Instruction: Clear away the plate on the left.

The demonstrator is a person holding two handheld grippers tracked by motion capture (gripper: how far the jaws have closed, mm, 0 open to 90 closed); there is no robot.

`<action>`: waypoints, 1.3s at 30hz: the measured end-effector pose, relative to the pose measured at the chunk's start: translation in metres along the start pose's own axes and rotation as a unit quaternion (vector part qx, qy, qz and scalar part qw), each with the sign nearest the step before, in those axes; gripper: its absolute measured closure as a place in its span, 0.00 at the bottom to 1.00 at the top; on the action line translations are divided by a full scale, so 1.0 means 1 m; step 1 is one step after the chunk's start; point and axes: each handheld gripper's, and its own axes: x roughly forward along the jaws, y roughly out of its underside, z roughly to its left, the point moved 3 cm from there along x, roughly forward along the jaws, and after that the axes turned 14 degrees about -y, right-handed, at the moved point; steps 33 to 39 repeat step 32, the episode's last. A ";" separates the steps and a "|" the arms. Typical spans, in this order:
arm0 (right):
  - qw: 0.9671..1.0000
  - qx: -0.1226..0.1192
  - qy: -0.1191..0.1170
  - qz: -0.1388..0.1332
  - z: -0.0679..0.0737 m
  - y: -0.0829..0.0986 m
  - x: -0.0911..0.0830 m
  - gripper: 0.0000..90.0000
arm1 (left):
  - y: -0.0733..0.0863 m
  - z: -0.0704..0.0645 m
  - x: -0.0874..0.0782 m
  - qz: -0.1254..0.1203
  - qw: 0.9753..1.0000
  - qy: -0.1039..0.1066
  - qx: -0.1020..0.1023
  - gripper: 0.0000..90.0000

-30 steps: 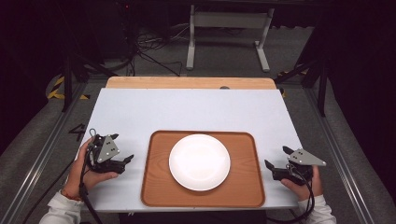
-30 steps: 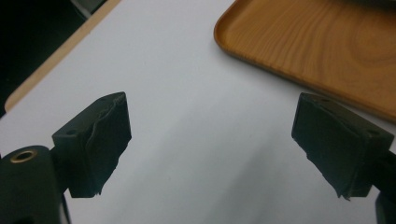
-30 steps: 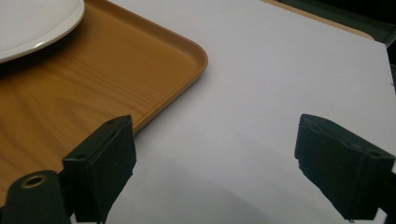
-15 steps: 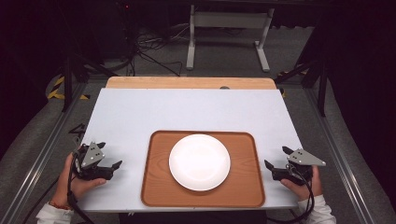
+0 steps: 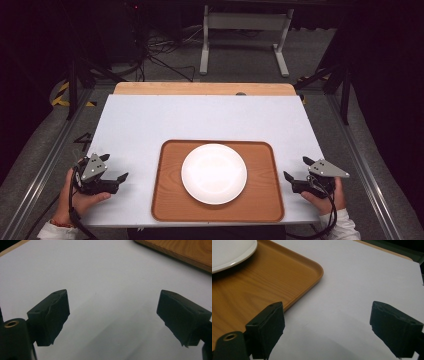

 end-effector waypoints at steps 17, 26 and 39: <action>1.000 -0.002 0.002 -0.001 0.000 -0.001 -0.001 0.15 | 0.000 -0.003 0.000 -0.001 1.000 0.004 0.000 0.13; 1.000 0.001 -0.001 -0.002 0.000 -0.001 0.000 0.14 | -0.003 -0.005 0.000 -0.002 1.000 0.007 0.003 0.13; 1.000 -0.001 0.000 -0.002 0.000 0.001 0.000 0.14 | -0.005 -0.006 0.002 0.001 1.000 0.007 0.006 0.13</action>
